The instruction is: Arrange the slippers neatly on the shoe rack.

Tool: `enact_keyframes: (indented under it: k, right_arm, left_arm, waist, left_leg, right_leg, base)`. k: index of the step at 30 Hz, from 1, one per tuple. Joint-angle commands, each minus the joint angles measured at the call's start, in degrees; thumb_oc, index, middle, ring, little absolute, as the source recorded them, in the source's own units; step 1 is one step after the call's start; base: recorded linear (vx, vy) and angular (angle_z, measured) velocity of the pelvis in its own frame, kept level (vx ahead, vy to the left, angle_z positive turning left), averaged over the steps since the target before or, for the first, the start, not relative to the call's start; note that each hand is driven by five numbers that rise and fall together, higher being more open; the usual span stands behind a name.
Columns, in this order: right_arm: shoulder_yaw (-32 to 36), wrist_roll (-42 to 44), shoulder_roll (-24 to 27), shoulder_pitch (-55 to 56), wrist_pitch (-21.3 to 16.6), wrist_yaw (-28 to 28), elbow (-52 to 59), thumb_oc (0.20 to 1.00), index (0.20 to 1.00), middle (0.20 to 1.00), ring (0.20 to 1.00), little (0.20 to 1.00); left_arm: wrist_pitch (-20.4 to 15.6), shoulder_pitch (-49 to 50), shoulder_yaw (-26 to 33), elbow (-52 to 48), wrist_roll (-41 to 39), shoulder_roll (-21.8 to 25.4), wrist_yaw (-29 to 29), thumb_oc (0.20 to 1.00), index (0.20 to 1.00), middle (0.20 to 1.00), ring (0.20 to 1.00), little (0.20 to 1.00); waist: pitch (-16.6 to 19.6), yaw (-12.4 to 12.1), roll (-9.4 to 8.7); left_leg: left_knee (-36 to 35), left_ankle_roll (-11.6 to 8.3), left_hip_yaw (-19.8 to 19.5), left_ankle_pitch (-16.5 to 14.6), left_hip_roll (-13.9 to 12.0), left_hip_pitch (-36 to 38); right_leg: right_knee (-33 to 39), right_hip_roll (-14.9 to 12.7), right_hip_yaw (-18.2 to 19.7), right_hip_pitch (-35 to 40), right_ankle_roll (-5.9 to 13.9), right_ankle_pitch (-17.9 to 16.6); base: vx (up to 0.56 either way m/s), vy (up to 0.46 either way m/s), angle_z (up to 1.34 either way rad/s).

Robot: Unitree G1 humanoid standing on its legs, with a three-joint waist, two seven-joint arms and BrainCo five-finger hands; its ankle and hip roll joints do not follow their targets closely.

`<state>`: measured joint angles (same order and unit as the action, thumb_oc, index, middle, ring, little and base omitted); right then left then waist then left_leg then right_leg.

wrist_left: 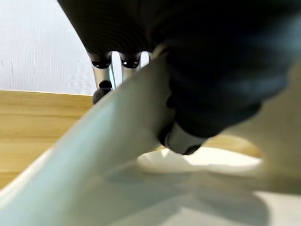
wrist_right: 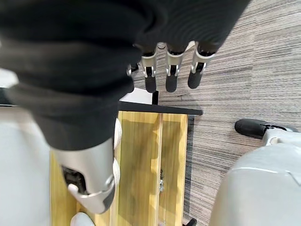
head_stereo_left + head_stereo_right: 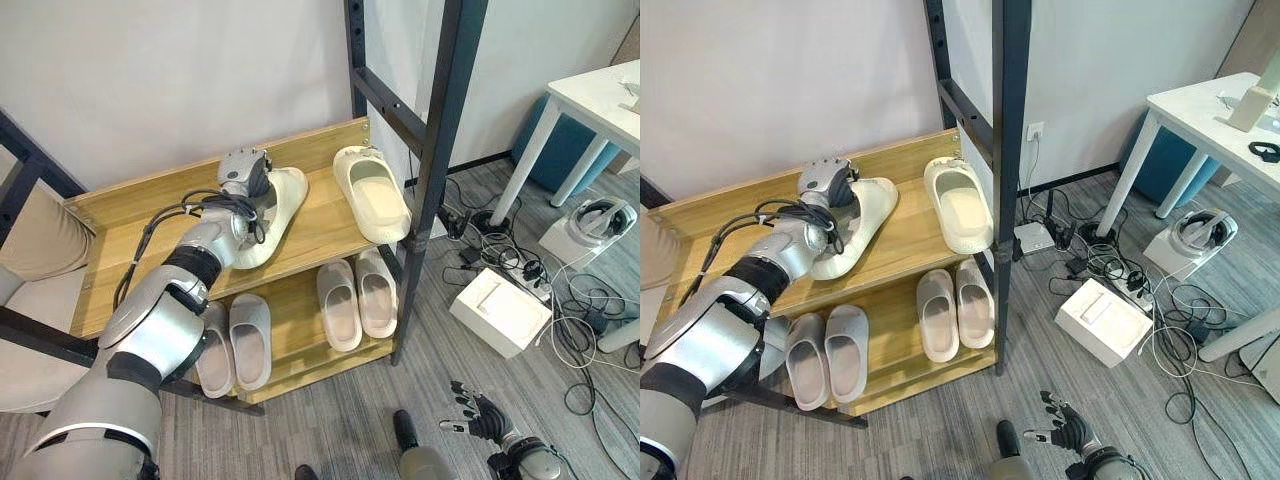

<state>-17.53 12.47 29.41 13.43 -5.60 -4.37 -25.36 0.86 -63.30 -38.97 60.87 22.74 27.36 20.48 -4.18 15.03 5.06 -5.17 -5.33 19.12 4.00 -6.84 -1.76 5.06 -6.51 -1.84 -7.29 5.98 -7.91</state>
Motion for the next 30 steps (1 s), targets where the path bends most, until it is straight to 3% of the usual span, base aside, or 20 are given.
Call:
enact_keyframes:
  k: [1,7,15,16,17,22,30]
  right_arm:
    - [-1.28,0.94,0.62,-1.8,-1.25,-0.04,2.13,1.0,1.0,1.0,1.0,1.0]
    - [-1.71,0.59,0.61,-2.36,-1.22,-0.02,1.92,1.0,1.0,1.0,1.0,1.0]
    - [-2.05,0.37,0.79,-2.62,-1.24,0.21,1.69,1.0,1.0,1.0,1.0,1.0]
    - [-2.0,0.35,0.78,-2.52,-1.25,0.23,1.62,1.0,1.0,1.0,1.0,1.0]
    - [-1.97,0.32,0.85,-2.55,-1.23,0.35,1.59,1.0,1.0,1.0,1.0,1.0]
    - [-2.02,0.02,1.11,-2.62,-1.13,0.2,1.13,1.0,1.0,1.0,1.0,1.0]
    - [-2.71,-0.22,0.72,-3.28,-1.17,0.05,0.37,1.0,1.0,1.0,1.0,1.0]
  left_arm:
    - [-1.65,-8.62,2.84,1.8,-4.87,-3.97,2.16,0.2,0.2,0.2,0.2,0.2]
    - [-1.57,-8.46,0.94,-2.99,-1.23,-6.99,2.32,0.2,0.2,0.2,0.2,0.2]
    - [-0.98,-8.48,0.18,-1.63,0.61,-8.66,1.6,0.2,0.2,0.2,0.2,0.2]
    - [-0.66,-8.61,0.03,-1.37,0.91,-8.67,1.44,0.269,0.269,0.269,0.269,0.269]
    - [-0.51,-9.0,-0.32,-1.33,1.21,-8.64,1.34,1.0,1.0,1.0,1.0,1.0]
    - [0.7,-9.76,-3.74,1.03,8.14,-7.58,-0.57,1.0,1.0,1.0,1.0,1.0]
    - [0.69,-10.01,-5.21,1.4,10.49,-3.24,-1.77,1.0,1.0,1.0,1.0,1.0]
  waist:
    - [-0.45,1.8,-1.54]
    - [-0.34,1.14,-1.65]
    - [-0.31,1.04,-1.88]
    - [-0.31,1.0,-1.92]
    - [-0.32,0.97,-1.9]
    - [0.05,0.75,-1.89]
    - [0.25,-0.08,-1.82]
  left_leg:
    - [0.17,-2.48,-3.39,1.02,-1.71,2.8]
    - [0.17,-2.27,-4.4,0.88,-1.52,2.87]
    - [0.17,-2.16,-4.62,0.75,-1.49,2.77]
    - [0.17,-2.15,-4.56,0.71,-1.48,2.81]
    - [0.17,-2.14,-4.57,0.72,-1.5,2.83]
    - [0.17,-2.18,-4.61,0.58,-1.53,3.17]
    - [0.17,-2.21,-5.34,0.66,-1.52,3.11]
  right_leg:
    - [-0.06,-0.68,-1.67,5.22,4.79,4.23]
    - [-0.06,-0.75,-2.7,6.05,4.66,4.58]
    - [-0.06,-0.69,-2.85,6.16,4.63,4.62]
    - [-0.06,-0.69,-2.8,6.2,4.67,4.6]
    - [-0.06,-0.66,-2.8,6.19,4.68,4.58]
    - [-0.06,-0.6,-2.85,6.63,4.68,4.77]
    - [-0.06,-0.7,-3.58,7.0,4.84,4.85]
  base:
    - [0.0,0.0,0.0]
    - [0.0,-0.002,0.02]
    - [0.0,-0.003,0.08]
    - [0.0,0.0,0.0]
    - [0.0,0.0,0.0]
    - [0.01,-0.004,-0.02]
    - [0.0,0.0,0.0]
